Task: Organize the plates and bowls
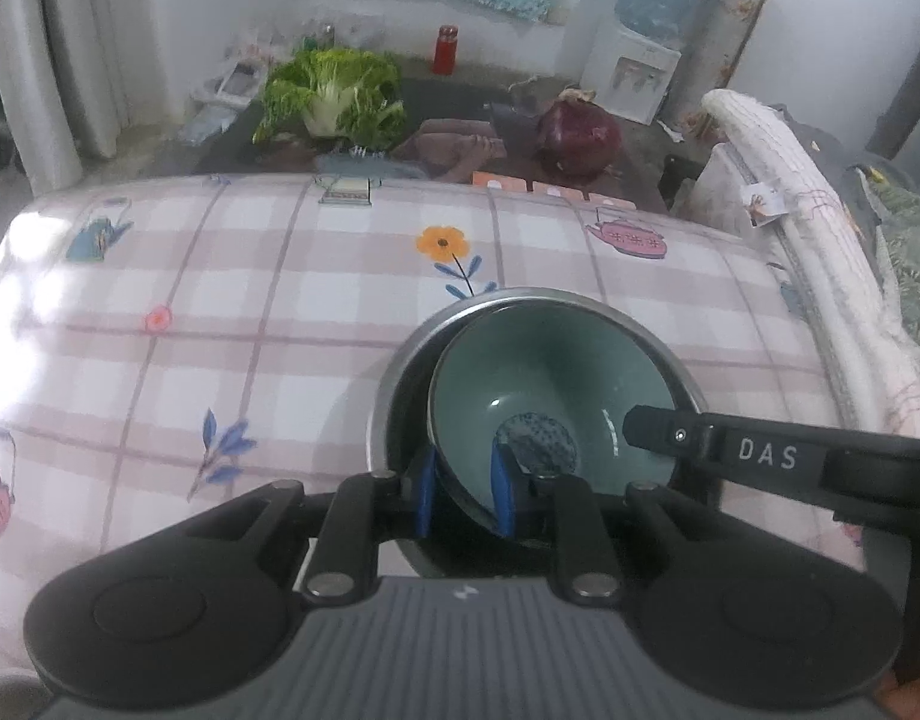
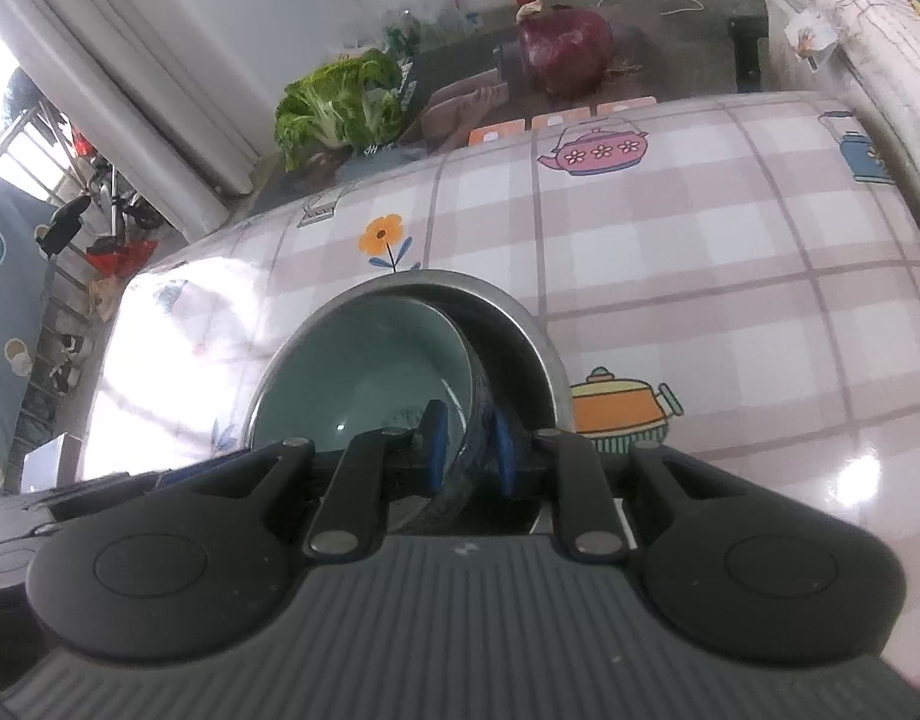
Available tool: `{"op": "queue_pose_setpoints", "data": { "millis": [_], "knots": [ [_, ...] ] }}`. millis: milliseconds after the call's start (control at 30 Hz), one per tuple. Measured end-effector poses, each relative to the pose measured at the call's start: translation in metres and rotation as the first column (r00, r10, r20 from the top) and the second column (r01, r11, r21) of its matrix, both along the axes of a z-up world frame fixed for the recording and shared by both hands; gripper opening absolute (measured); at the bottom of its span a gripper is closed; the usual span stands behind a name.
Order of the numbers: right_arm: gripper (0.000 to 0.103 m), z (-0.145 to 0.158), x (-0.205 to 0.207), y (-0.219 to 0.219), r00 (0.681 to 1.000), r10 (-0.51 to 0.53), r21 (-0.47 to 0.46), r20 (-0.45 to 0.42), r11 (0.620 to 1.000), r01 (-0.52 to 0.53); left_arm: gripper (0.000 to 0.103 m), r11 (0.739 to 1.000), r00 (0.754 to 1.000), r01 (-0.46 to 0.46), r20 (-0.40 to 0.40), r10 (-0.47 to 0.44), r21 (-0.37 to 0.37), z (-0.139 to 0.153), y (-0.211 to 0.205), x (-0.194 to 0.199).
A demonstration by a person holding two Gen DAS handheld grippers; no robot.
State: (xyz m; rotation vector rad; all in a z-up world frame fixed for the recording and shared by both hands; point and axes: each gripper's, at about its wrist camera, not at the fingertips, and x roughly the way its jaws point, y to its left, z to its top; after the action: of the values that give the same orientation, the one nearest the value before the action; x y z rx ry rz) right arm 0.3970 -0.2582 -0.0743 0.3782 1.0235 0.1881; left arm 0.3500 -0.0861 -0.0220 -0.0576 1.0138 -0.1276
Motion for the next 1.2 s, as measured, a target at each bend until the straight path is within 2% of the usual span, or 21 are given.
{"op": "queue_pose_setpoints", "data": {
  "millis": [67,167,200,233,267,333,433,633,767,900,1100,1200],
  "knots": [
    [0.017,-0.003,0.002,0.002,1.000,0.000,-0.003,0.010,1.000,0.000,0.021,1.000,1.000,0.012,0.015,-0.012,0.016,0.002,-0.001,0.000],
    [0.020,-0.001,0.003,0.006,1.000,0.006,-0.028,0.015,1.000,-0.006,0.027,0.999,0.998,0.025,0.059,-0.027,0.035,0.011,-0.002,-0.005],
    [0.023,0.000,0.002,0.007,1.000,0.008,-0.031,0.017,0.999,-0.008,0.037,0.998,0.997,0.028,0.077,-0.032,0.048,0.014,-0.003,-0.007],
    [0.032,0.003,0.001,0.007,1.000,0.010,-0.027,0.021,1.000,-0.009,0.047,0.998,0.995,0.031,0.096,-0.036,0.057,0.019,-0.002,-0.010],
    [0.045,0.006,0.000,0.006,1.000,0.009,-0.020,0.026,1.000,-0.009,0.051,0.998,0.993,0.033,0.112,-0.040,0.061,0.024,-0.001,-0.013],
    [0.061,0.014,-0.003,0.006,0.999,0.004,-0.021,0.044,1.000,-0.003,0.057,0.997,0.989,0.033,0.141,-0.042,0.067,0.033,0.003,-0.021],
    [0.071,0.028,-0.010,0.007,0.998,0.000,-0.038,0.068,0.999,0.003,0.065,0.998,0.986,0.029,0.163,-0.038,0.060,0.046,0.013,-0.034],
    [0.071,0.057,-0.046,0.001,0.993,-0.020,0.006,0.119,1.000,0.020,0.078,0.999,0.975,0.028,0.218,-0.034,0.030,0.070,0.045,-0.081],
    [0.071,0.078,-0.096,0.003,0.985,-0.009,0.065,0.172,0.998,-0.002,0.083,0.999,0.972,0.038,0.231,-0.037,-0.003,0.079,0.076,-0.123],
    [0.071,0.092,-0.154,0.018,0.975,0.028,0.086,0.221,0.995,-0.048,0.087,0.999,0.965,0.019,0.264,-0.005,-0.050,0.077,0.112,-0.171],
    [0.065,0.092,-0.222,0.061,0.965,0.113,0.102,0.238,0.985,-0.140,0.086,0.998,0.957,-0.059,0.283,0.056,0.003,0.057,0.157,-0.236],
    [0.056,0.086,-0.243,0.090,0.959,0.167,0.088,0.230,0.978,-0.192,0.084,0.994,0.949,-0.109,0.301,0.095,0.031,0.044,0.175,-0.262]
  ]
}}
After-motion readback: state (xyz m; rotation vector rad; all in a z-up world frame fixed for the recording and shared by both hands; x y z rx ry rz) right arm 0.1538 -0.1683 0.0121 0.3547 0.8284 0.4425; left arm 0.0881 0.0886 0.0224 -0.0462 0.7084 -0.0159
